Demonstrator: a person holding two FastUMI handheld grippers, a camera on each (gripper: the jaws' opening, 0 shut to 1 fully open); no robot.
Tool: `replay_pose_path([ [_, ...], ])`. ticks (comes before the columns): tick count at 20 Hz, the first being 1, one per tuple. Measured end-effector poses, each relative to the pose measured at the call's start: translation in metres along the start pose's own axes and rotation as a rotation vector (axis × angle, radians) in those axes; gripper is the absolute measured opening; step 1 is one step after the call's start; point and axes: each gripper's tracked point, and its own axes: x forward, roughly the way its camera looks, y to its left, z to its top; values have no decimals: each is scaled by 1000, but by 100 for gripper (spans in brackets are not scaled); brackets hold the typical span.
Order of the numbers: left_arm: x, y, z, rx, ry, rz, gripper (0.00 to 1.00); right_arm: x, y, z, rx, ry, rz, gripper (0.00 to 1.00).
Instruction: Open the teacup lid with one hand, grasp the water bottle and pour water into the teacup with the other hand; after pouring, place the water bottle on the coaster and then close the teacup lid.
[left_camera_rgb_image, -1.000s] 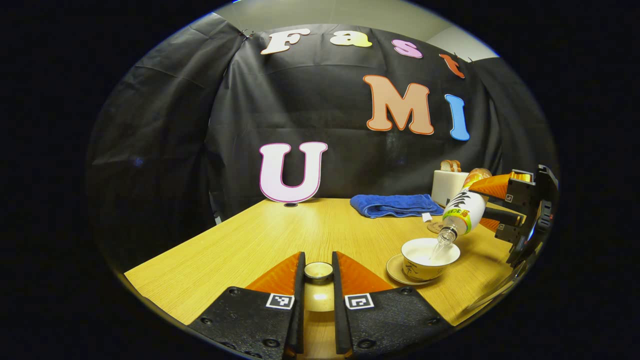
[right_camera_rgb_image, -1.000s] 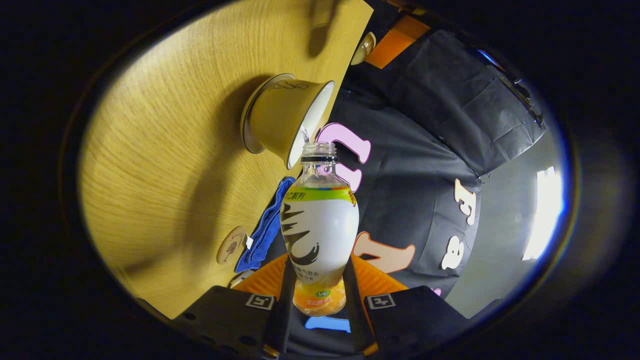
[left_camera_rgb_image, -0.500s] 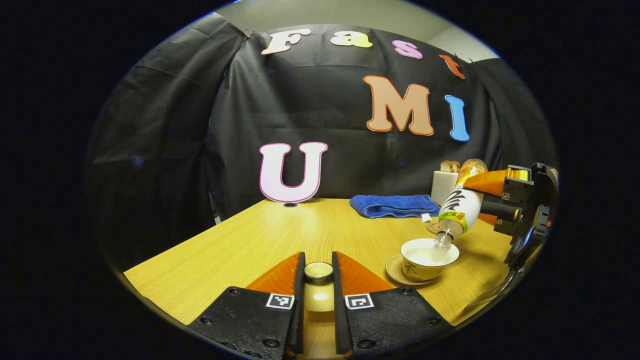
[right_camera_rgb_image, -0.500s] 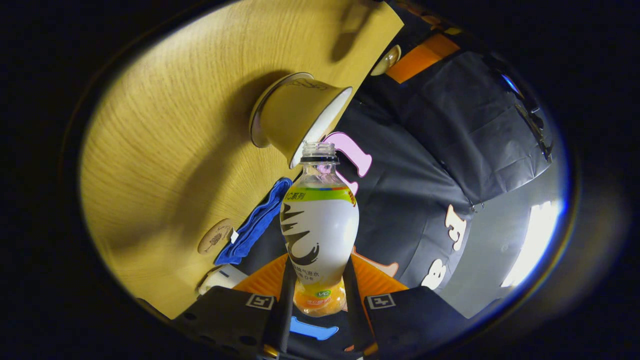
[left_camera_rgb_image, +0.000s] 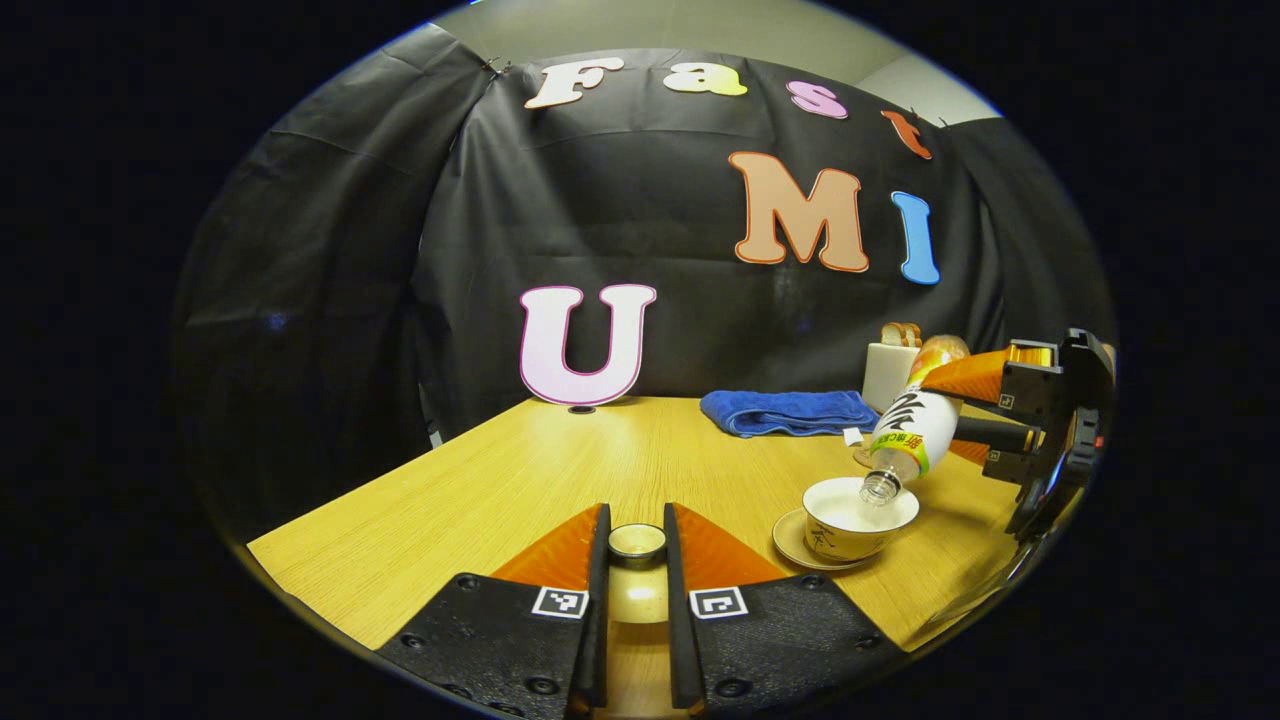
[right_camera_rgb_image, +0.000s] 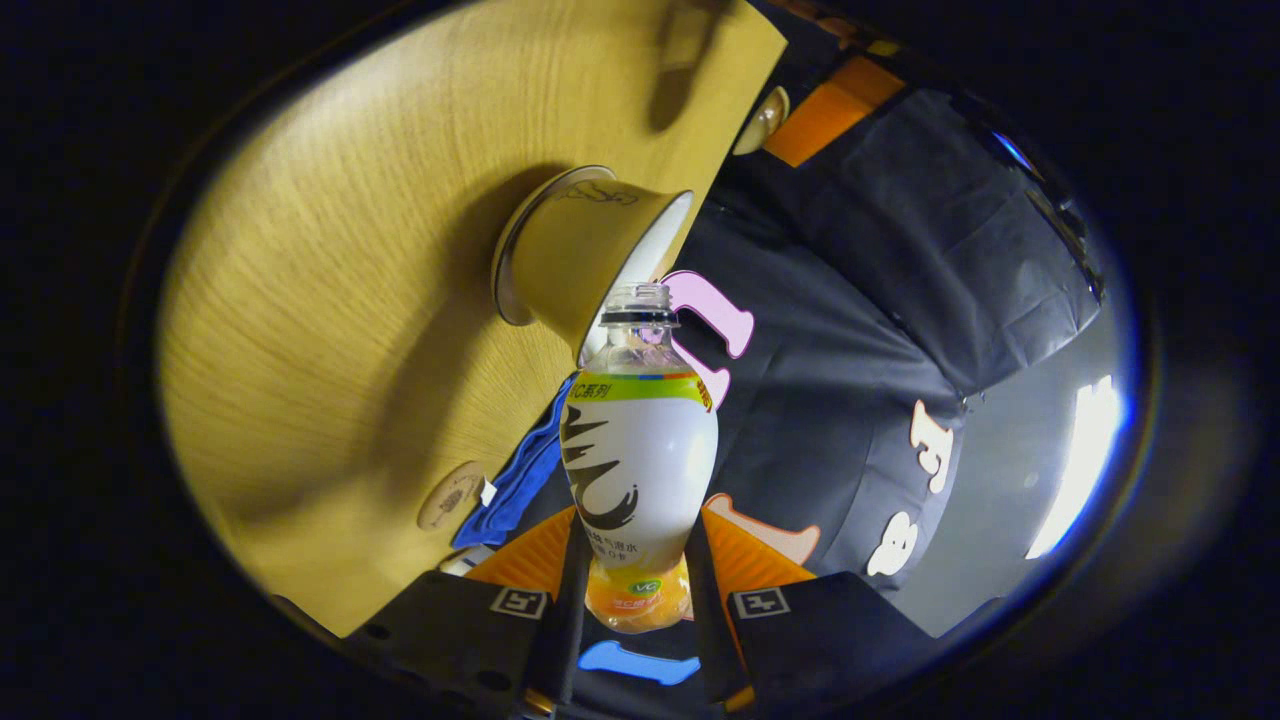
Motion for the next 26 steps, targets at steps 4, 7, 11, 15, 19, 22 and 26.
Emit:
replay_pose_path([
  [4, 1, -5, 1, -5, 4, -7, 22, -5, 7, 5, 183, 20, 24, 51],
  [7, 3, -8, 8, 3, -8, -8, 22, -7, 13, 2, 336, 39, 57, 52],
  [11, 5, -21, 15, 6, -17, -27, 22, -16, 18, 2, 637, 51, 78, 53],
  [15, 6, -34, 24, 4, -25, -47, 22, -15, 18, 2, 874, 53, 127, 53],
  [19, 9, -44, 28, 1, -30, -62, 22, -19, 22, 14, 1100, 36, 192, 53],
  [22, 10, -49, 29, -3, -27, -72, 22, -19, 18, 25, 1301, 21, 239, 53],
  [26, 11, -51, 31, 6, -29, -72, 22, -24, 19, 35, 1532, 3, 298, 53],
])
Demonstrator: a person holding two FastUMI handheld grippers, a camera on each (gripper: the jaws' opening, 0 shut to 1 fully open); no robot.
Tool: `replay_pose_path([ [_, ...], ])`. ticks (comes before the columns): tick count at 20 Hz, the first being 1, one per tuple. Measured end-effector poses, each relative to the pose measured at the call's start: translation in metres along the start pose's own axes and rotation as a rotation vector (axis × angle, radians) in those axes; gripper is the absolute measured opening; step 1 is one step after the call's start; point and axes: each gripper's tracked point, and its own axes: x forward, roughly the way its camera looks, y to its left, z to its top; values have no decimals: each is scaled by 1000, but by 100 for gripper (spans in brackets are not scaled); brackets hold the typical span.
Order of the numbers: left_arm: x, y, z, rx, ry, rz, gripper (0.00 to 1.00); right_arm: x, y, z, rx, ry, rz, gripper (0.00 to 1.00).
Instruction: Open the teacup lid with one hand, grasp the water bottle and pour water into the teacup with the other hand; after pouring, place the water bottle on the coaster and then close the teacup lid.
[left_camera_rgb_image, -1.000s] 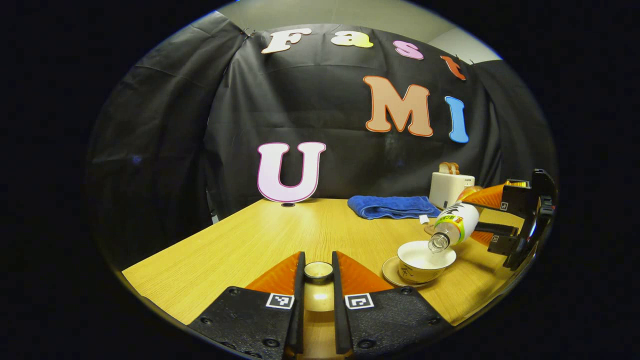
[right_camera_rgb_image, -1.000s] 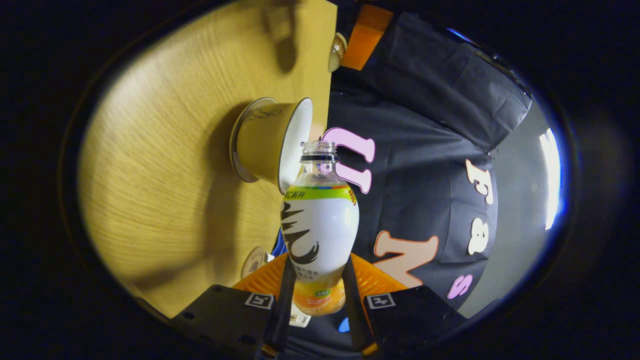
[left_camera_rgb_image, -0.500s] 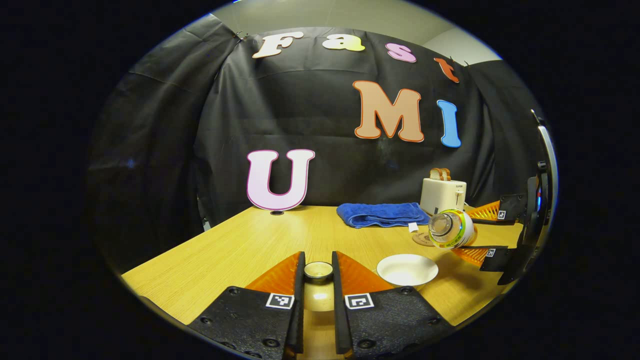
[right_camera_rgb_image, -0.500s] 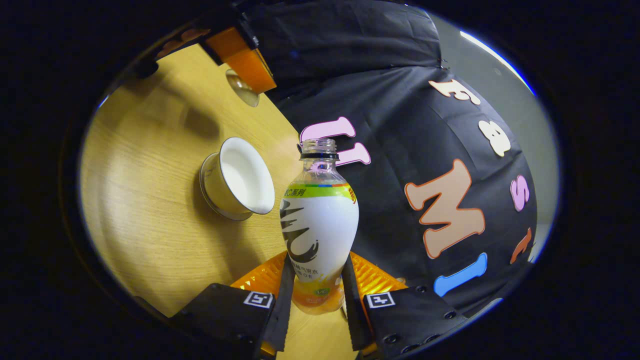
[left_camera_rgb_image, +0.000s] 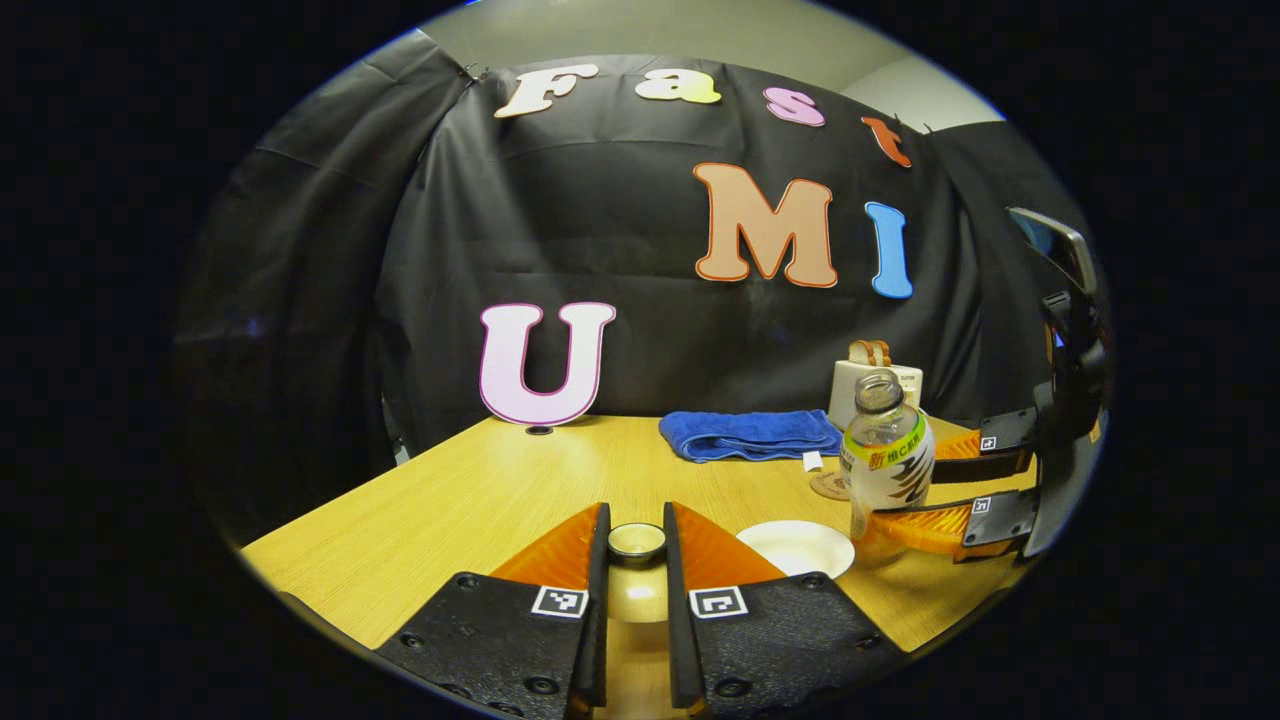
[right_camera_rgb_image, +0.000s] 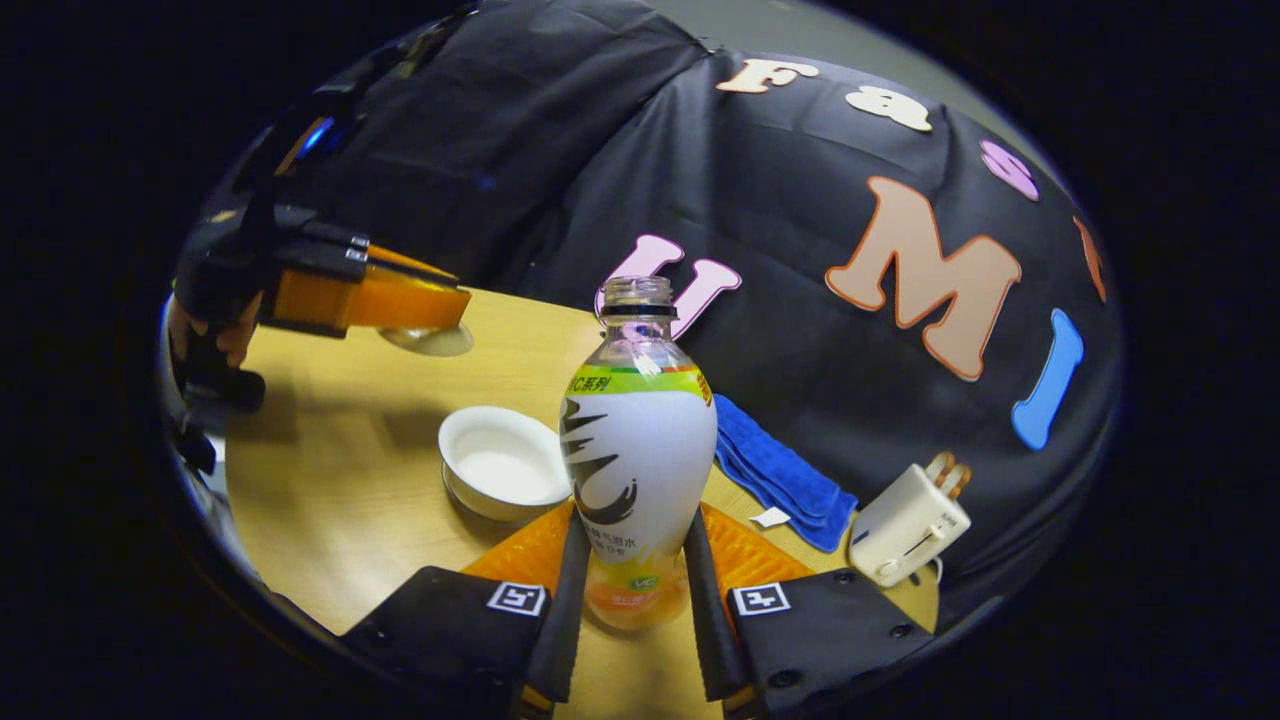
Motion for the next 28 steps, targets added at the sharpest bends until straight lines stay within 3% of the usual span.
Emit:
replay_pose_path([
  [5, 1, -4, 0, -7, 3, -8, 22, -1, 4, 2, 237, -29, 26, 53],
  [8, 2, -6, 0, -9, 5, -10, 22, -8, 3, 9, 347, -63, -21, 53],
  [18, 5, -13, -4, -17, 18, -24, 22, -15, -12, 24, 416, -154, -268, 52],
  [28, 4, -12, -7, -17, 18, -25, 22, 36, -57, -13, 549, -127, -384, 53],
])
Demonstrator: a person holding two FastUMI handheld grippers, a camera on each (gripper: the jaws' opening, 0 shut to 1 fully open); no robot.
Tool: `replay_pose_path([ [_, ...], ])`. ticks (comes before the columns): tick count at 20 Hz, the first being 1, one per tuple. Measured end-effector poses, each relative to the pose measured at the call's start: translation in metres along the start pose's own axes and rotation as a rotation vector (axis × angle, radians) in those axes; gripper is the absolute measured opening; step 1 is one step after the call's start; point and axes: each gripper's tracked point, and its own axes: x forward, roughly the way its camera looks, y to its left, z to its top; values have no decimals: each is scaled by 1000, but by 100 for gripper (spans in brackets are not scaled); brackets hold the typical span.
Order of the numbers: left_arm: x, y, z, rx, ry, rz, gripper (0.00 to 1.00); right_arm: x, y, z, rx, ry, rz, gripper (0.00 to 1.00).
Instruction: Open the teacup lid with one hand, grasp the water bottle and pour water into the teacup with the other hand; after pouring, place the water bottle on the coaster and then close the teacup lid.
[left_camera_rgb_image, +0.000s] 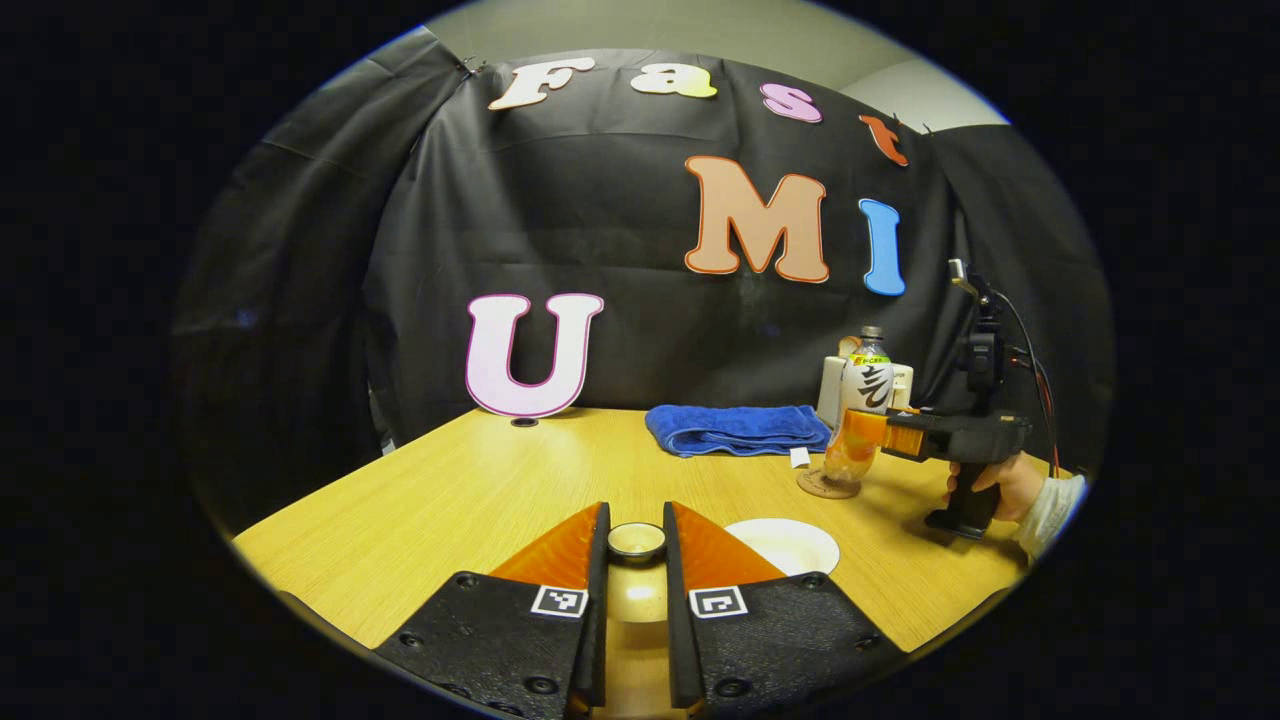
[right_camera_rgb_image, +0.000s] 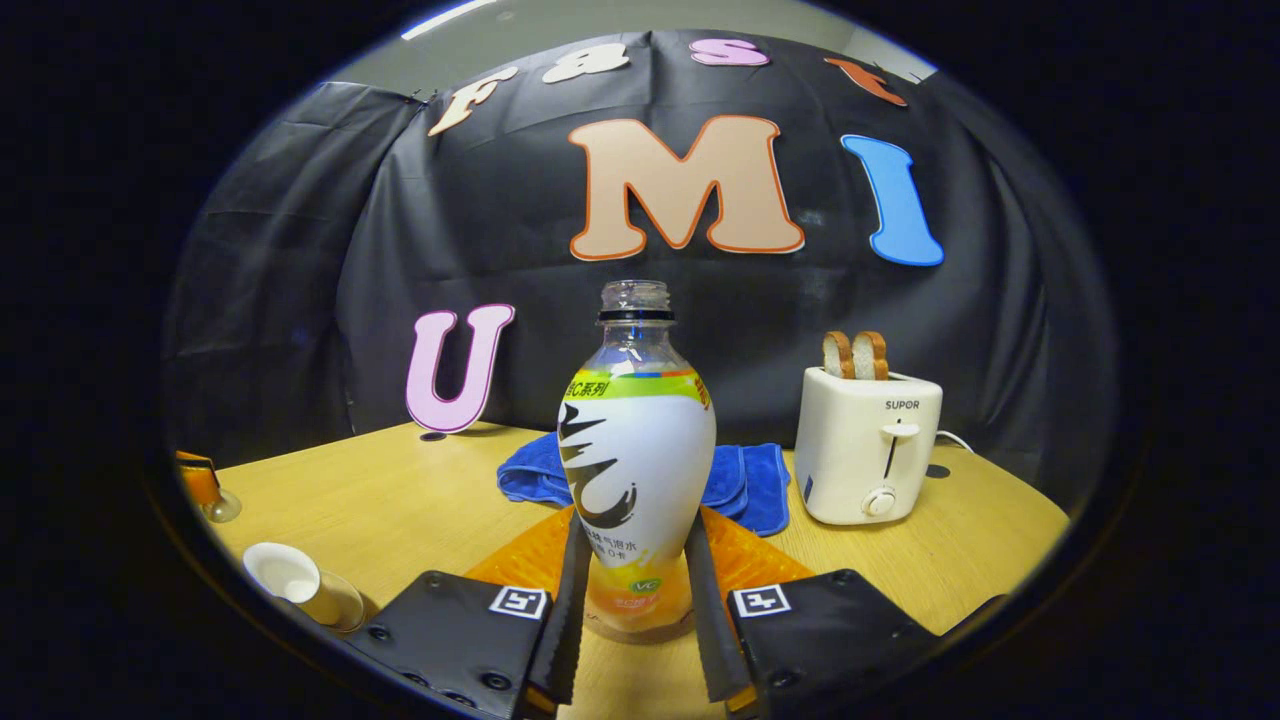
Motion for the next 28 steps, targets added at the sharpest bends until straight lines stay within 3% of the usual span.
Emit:
replay_pose_path([
  [11, 2, -2, -5, -5, 9, -15, 22, 11, 11, -15, -26, 23, 15, 56],
  [19, 4, -5, -4, -3, 7, -20, 22, 11, 12, -16, -42, 25, 17, 72],
  [28, 9, -15, 0, 1, 3, -38, 22, 6, 8, -17, -37, 39, 0, 79],
])
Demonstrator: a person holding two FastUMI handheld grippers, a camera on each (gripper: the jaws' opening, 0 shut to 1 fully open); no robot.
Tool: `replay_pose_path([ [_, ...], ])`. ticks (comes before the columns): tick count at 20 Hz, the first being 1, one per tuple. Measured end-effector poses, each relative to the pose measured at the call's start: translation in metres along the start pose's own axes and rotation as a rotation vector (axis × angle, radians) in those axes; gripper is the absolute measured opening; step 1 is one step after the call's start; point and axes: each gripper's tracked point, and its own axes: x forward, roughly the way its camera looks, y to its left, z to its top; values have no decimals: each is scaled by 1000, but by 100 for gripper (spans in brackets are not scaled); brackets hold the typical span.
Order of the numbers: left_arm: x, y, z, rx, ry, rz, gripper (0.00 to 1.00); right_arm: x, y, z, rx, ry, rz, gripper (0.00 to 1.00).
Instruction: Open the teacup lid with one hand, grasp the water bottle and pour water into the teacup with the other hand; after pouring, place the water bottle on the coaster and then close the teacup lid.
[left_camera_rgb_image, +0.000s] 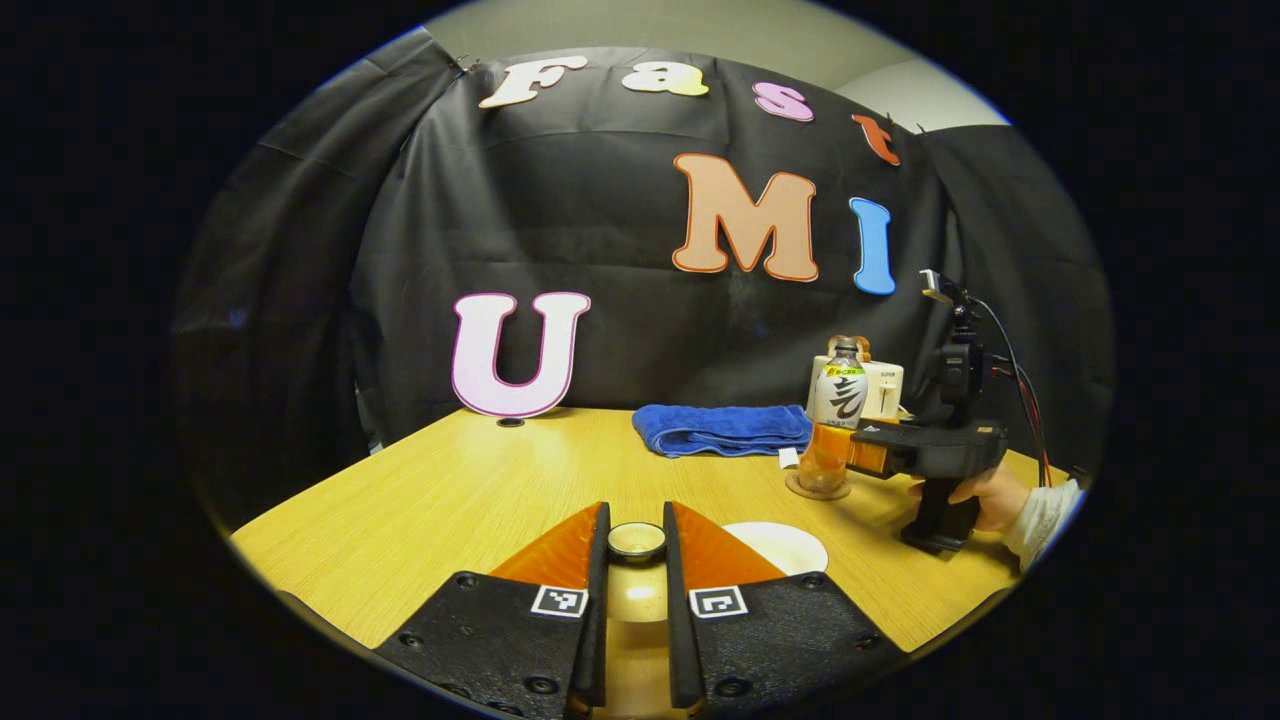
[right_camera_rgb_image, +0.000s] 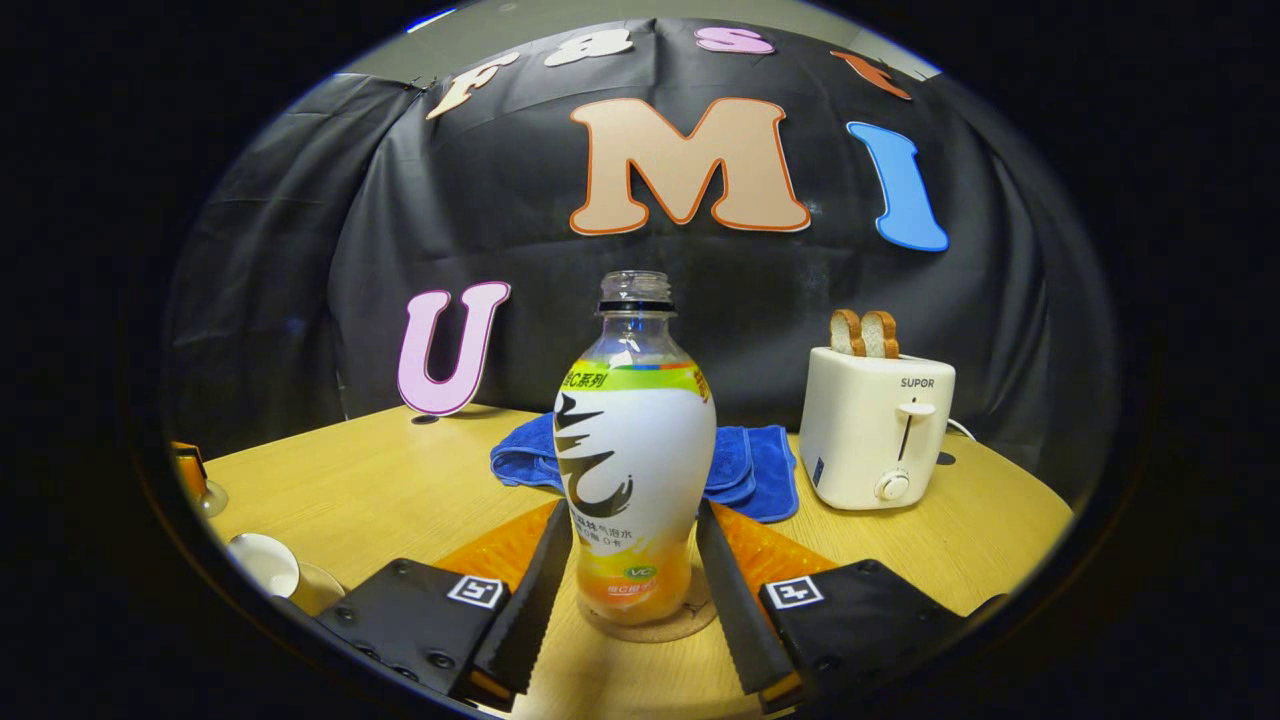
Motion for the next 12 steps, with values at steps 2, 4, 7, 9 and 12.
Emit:
replay_pose_path([
  [2, 2, -5, 0, 1, -2, -12, 22, -4, -1, 3, 2, -7, -4, 82],
  [4, 6, -13, 2, 10, -4, -29, 22, -11, -8, 11, -7, -29, -18, 94],
  [7, 12, -24, 6, 21, -12, -55, 22, -26, -14, 24, -27, -71, -30, 100],
  [9, 15, -34, 7, 16, -16, -78, 22, -39, -18, 33, -28, -100, -35, 100],
  [12, 19, -44, 10, 17, -22, -98, 22, -59, -25, 40, -15, -123, -47, 100],
])
